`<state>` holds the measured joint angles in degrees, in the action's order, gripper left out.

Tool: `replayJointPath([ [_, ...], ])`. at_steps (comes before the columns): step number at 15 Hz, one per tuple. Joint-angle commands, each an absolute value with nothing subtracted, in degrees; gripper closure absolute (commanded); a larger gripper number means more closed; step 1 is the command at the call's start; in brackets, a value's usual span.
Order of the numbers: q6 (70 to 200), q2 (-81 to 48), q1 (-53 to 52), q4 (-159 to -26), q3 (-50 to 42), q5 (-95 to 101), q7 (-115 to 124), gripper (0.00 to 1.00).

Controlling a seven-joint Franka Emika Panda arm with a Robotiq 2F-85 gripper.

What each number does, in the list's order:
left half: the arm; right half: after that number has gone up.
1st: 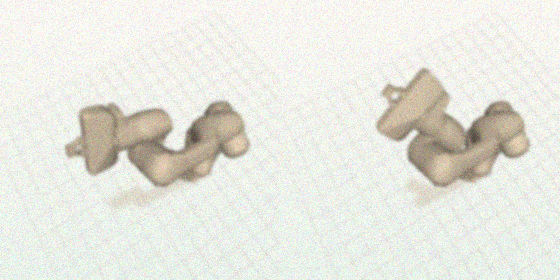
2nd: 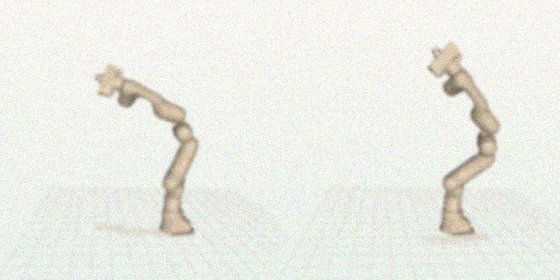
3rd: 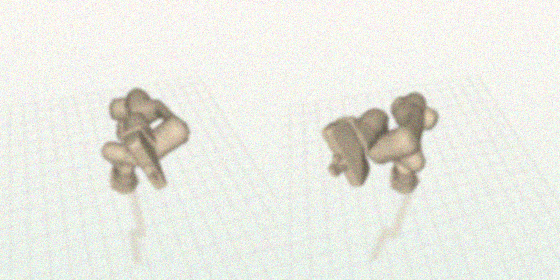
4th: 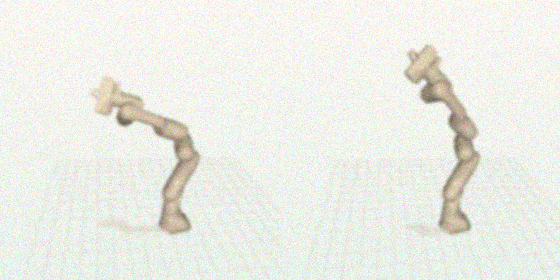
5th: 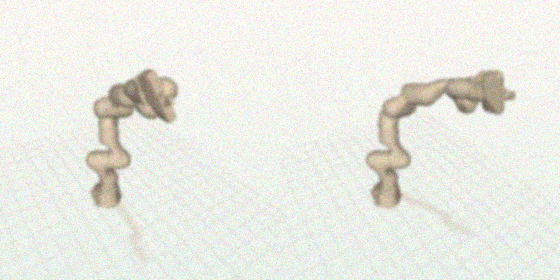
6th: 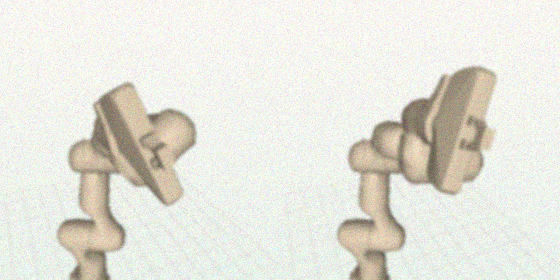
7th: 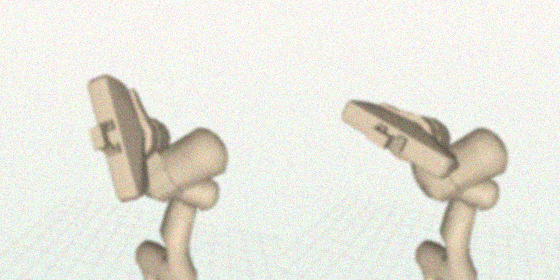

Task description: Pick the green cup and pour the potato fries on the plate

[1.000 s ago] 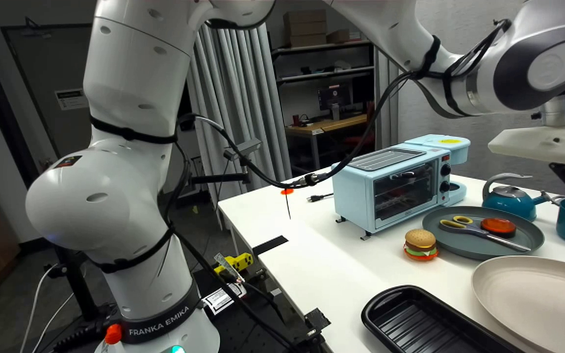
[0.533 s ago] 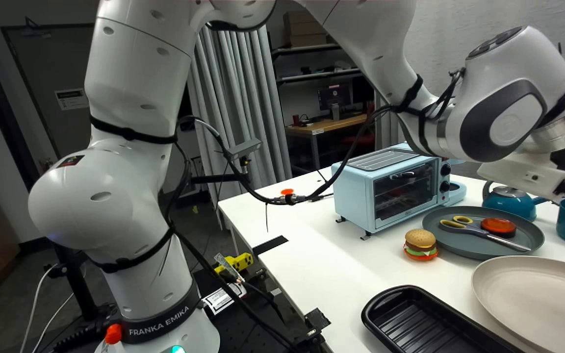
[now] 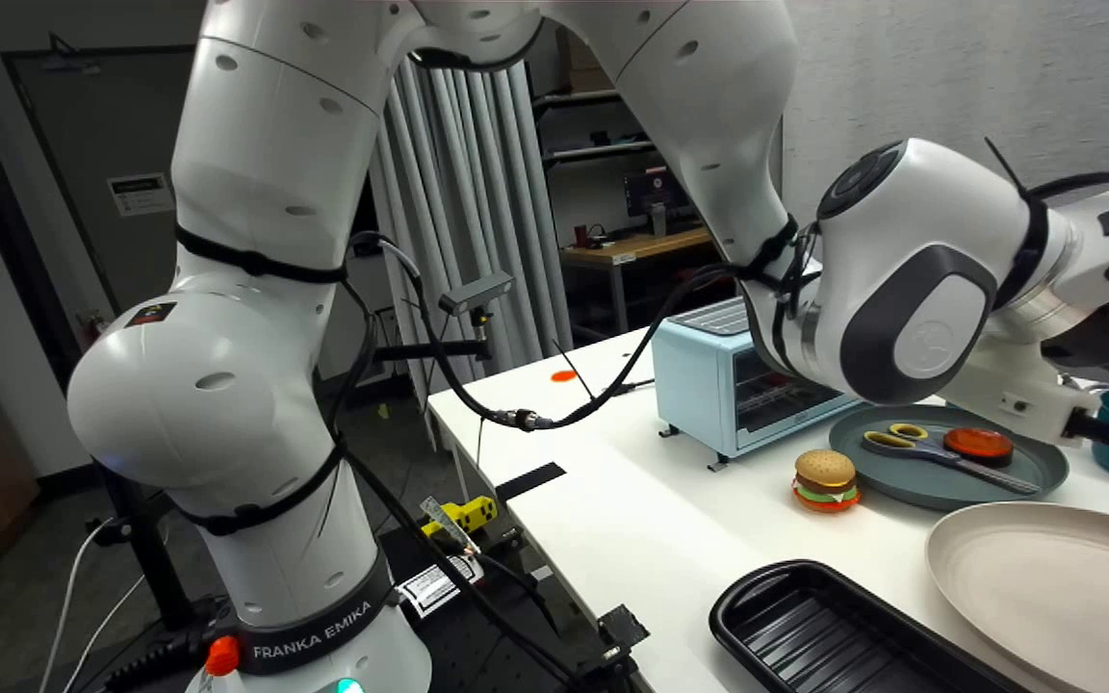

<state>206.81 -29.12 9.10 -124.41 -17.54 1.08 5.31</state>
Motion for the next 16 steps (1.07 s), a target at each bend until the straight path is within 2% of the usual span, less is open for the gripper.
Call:
replayJointPath([
  [1, 217.87, -29.78, 9.65, -128.02, -16.29, -2.38, 0.88, 0.98],
  [7, 231.82, -32.63, 10.31, -129.74, -14.35, -3.83, -0.52, 0.98],
  [16, 242.89, -36.66, 10.92, -126.59, -13.27, -4.83, -0.54, 0.98],
])
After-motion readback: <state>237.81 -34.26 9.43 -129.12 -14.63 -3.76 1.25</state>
